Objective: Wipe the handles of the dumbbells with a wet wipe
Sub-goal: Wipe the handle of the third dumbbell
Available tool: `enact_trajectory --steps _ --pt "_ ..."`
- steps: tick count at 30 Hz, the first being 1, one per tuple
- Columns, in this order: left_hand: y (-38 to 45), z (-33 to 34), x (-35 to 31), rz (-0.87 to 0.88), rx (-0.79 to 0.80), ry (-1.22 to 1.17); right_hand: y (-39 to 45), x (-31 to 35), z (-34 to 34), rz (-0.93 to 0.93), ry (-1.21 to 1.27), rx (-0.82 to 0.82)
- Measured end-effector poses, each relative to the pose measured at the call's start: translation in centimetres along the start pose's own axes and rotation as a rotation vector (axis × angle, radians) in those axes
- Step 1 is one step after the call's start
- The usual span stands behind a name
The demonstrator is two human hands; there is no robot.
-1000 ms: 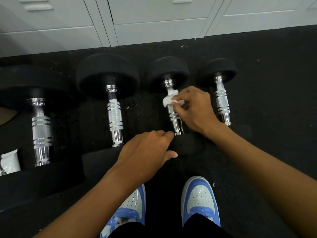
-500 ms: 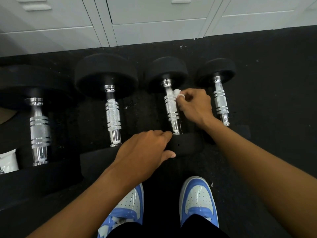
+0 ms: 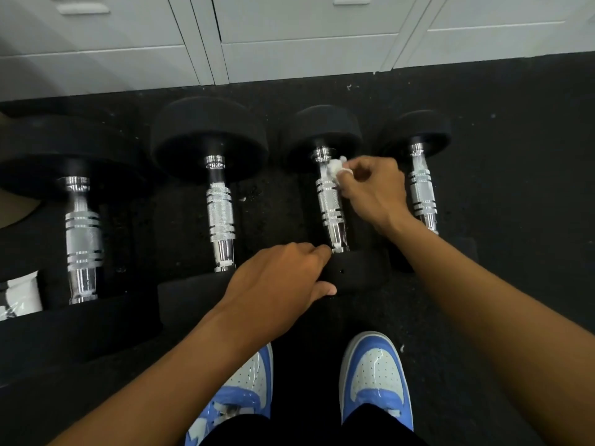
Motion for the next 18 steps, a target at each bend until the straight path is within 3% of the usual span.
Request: enact_trajectory --steps 3,7,10,13,18 --pt "0.0 0.0 0.0 -0.005 -0.002 0.017 -1.1 0.8 -0.3 -0.095 -0.02 0.022" --pt "0.1 0.1 0.0 0.002 -0.004 0.021 -2.2 -0.9 -0.6 -0.017 -0.052 0.097" --pt "0.0 0.0 -0.1 0.001 -0.004 -0.007 -0.4 -0.7 -0.3 0.04 -0.055 0.058" --pt "-0.1 -0.1 0.0 -0.005 -0.014 -0.025 0.9 1.2 -0.2 -0.02 -0.011 0.003" --pt "-0.1 -0.1 -0.1 -0.008 -0.011 -0.008 -2.2 0.4 -0.6 -0.066 -0.014 0.048"
Point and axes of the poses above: each hand's wrist, its own y-axis towards the middle knuckle, its own z-axis out of the palm, x = y × z, the point moved 2 cm from there along y, towards the middle knuckle, and after that the axes turned 9 degrees about -z, right-handed, at the moved point
